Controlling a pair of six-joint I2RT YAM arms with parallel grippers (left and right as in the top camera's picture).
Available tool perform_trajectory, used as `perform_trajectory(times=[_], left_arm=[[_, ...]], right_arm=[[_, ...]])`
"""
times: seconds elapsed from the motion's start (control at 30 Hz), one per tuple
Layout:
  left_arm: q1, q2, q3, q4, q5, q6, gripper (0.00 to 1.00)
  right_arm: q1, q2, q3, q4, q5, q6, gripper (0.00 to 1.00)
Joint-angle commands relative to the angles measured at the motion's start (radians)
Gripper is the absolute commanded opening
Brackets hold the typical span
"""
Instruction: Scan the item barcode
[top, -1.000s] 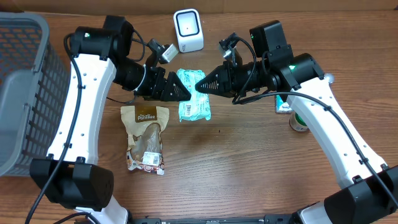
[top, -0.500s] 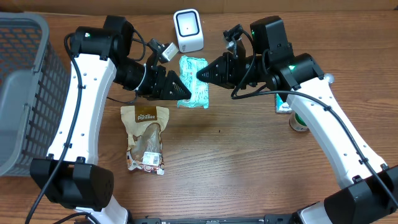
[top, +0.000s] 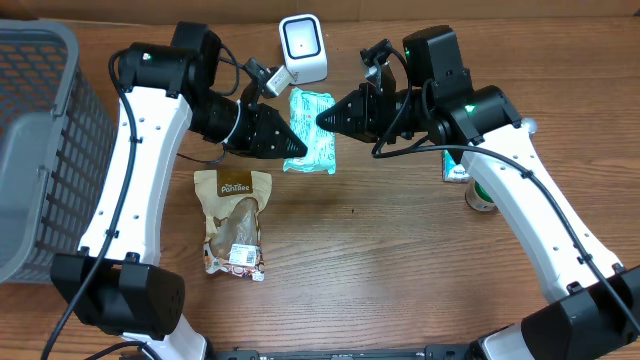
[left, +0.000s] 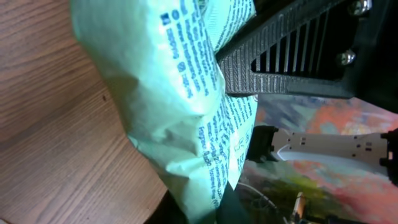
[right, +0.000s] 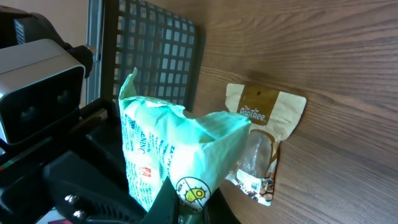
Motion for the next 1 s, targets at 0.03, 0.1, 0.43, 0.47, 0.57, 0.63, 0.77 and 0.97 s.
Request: perform_trajectory(times=[0.03, 0.1, 0.43, 0.47, 0.57, 0.63, 0.77, 0.97], left_arm=[[-0.008, 0.010, 0.000, 0.012, 0.030, 0.011, 0.04], [-0.008, 0.010, 0.000, 0.012, 0.031, 0.011, 0.30], [-0.012, 0.010, 0.000, 0.011, 0.037, 0.011, 0.48], [-0.015, 0.010, 0.000, 0.011, 0.037, 0.011, 0.47], [-0.026, 0.010, 0.000, 0.011, 0.037, 0.011, 0.32], [-0.036, 0.010, 0.000, 0.013, 0.037, 0.011, 0.08], [-0.049, 0.010, 0.000, 0.020, 0.037, 0.011, 0.22], [-0.051, 0.010, 0.000, 0.023, 0.037, 0.011, 0.41]], right_arm=[[0.005, -0.006, 0.002, 0.004, -0.020, 0.000, 0.04], [0.005, -0.006, 0.002, 0.004, -0.020, 0.000, 0.04], [0.005, -0.006, 0.002, 0.008, -0.020, 0.000, 0.04], [0.005, -0.006, 0.002, 0.008, -0.020, 0.000, 0.04], [0.005, -0.006, 0.002, 0.008, -0.020, 0.000, 0.04], [0.005, -0.006, 0.002, 0.008, -0.019, 0.000, 0.04], [0.005, -0.006, 0.002, 0.008, -0.020, 0.000, 0.04], [0.005, -0.006, 0.002, 0.008, -0.020, 0.000, 0.04]])
